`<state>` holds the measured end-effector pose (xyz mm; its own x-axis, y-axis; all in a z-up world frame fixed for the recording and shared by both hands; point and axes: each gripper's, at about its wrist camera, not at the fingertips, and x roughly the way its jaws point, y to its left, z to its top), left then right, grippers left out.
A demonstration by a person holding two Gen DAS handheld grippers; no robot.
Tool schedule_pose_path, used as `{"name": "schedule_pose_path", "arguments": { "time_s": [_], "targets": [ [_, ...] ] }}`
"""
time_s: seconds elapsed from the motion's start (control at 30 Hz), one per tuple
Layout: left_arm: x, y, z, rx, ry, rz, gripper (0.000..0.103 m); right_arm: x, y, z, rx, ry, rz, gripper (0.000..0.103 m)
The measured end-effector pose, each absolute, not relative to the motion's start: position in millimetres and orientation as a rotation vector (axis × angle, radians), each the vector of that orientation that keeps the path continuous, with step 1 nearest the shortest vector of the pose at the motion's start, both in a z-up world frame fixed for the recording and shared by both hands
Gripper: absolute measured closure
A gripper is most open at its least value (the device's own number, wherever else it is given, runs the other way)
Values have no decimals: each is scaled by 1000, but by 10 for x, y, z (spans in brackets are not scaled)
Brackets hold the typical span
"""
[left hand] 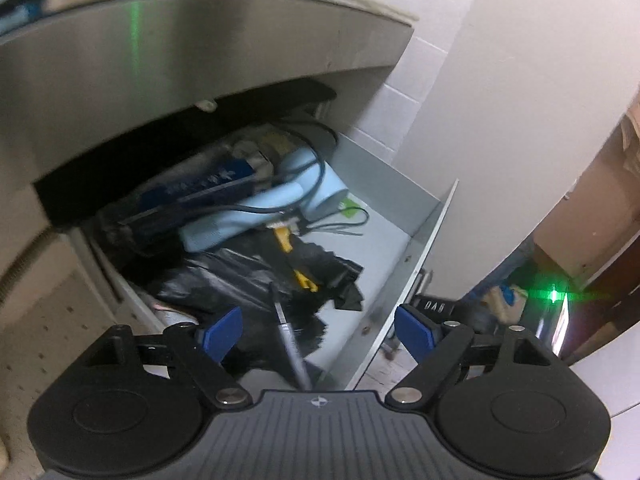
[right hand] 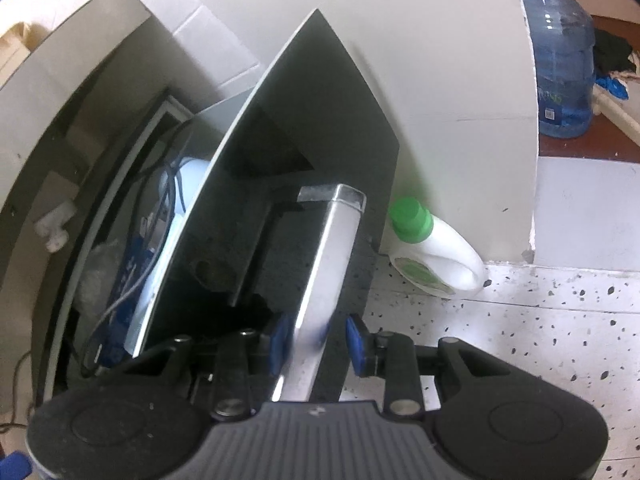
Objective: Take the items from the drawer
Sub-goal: 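Reach the left tool into the drawer toward the black marker while the right tool holds the handle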
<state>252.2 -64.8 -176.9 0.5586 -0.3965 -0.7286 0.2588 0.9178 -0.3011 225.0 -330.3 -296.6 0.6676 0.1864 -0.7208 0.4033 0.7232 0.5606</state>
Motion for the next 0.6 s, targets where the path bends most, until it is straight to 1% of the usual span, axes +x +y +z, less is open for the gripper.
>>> {"name": "schedule_pose_path", "arguments": {
  "time_s": [0.13, 0.27, 0.3, 0.33, 0.37, 0.4, 0.43, 0.5, 0.57, 0.6],
  "targets": [
    [2796, -769, -1809, -165, 942, -384, 20, 2148, -3365, -2858, 815, 805, -132, 73],
    [3081, -819, -1984, -220, 1051, -390, 20, 1818, -3478, -2724, 877, 733, -126, 73],
    [3140, -840, -2031, -220, 1074, -390, 22, 1694, -3517, -2724, 921, 717, -114, 73],
    [3200, -861, -2078, -220, 1097, -391, 28, 1568, -3548, -2733, 965, 705, -101, 73],
    [3257, -882, -2124, -220, 1118, -391, 31, 1445, -3572, -2741, 1000, 697, -96, 73],
    [3312, -898, -2169, -223, 1138, -389, 38, 1323, -3585, -2746, 1022, 694, -102, 73],
    [3364, -906, -2212, -229, 1158, -384, 41, 1211, -3594, -2747, 1034, 692, -113, 73],
    [3455, -916, -2310, -243, 1199, -372, 43, 1025, -3598, -2732, 1034, 688, -140, 73],
    [3532, -909, -2436, -262, 1257, -363, 54, 887, -3608, -2706, 1044, 675, -146, 73],
    [3559, -899, -2509, -279, 1294, -358, 65, 832, -3613, -2696, 1048, 666, -147, 73]
  ]
}}
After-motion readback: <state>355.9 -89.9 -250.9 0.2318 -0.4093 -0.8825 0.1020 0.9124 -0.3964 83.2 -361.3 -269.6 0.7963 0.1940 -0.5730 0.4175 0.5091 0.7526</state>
